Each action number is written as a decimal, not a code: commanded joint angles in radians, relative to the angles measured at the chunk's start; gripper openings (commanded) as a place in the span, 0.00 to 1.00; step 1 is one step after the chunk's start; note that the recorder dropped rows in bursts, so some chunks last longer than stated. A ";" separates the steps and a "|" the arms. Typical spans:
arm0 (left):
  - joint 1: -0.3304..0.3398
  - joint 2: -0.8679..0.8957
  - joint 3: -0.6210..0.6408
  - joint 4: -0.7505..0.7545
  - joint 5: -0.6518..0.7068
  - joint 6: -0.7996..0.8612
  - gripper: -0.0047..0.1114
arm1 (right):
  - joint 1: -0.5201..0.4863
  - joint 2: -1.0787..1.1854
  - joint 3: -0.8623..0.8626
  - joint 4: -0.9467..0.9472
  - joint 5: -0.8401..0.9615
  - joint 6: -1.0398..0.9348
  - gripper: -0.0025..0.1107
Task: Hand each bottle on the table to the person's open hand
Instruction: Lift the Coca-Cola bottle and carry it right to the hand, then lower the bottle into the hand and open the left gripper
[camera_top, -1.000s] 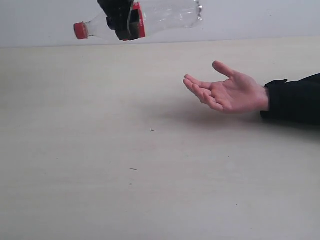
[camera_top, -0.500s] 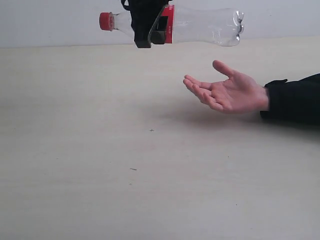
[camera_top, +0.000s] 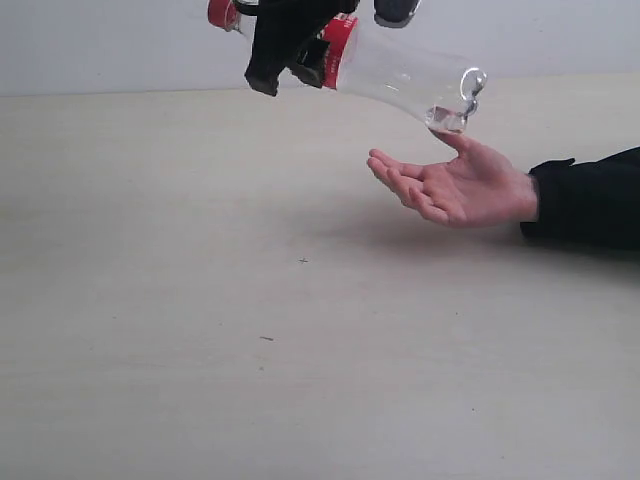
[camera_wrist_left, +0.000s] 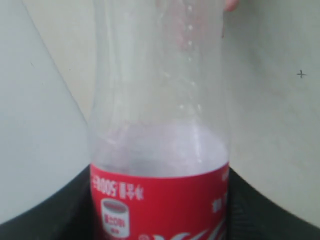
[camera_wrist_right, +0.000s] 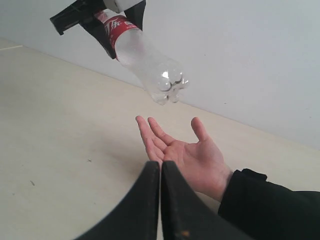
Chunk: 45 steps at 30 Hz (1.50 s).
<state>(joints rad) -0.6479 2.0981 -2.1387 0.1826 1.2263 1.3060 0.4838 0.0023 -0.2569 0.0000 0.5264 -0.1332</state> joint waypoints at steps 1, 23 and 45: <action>-0.060 -0.009 -0.003 0.013 -0.005 0.146 0.04 | 0.004 -0.002 0.006 0.000 -0.014 0.002 0.04; -0.150 0.196 -0.003 -0.041 -0.323 0.407 0.04 | 0.004 -0.002 0.006 0.000 -0.014 0.002 0.04; -0.059 0.307 -0.003 -0.067 -0.473 0.365 0.10 | 0.004 -0.002 0.006 0.000 -0.014 0.004 0.04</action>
<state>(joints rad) -0.7156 2.4058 -2.1387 0.0989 0.7719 1.6847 0.4838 0.0023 -0.2569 0.0000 0.5264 -0.1314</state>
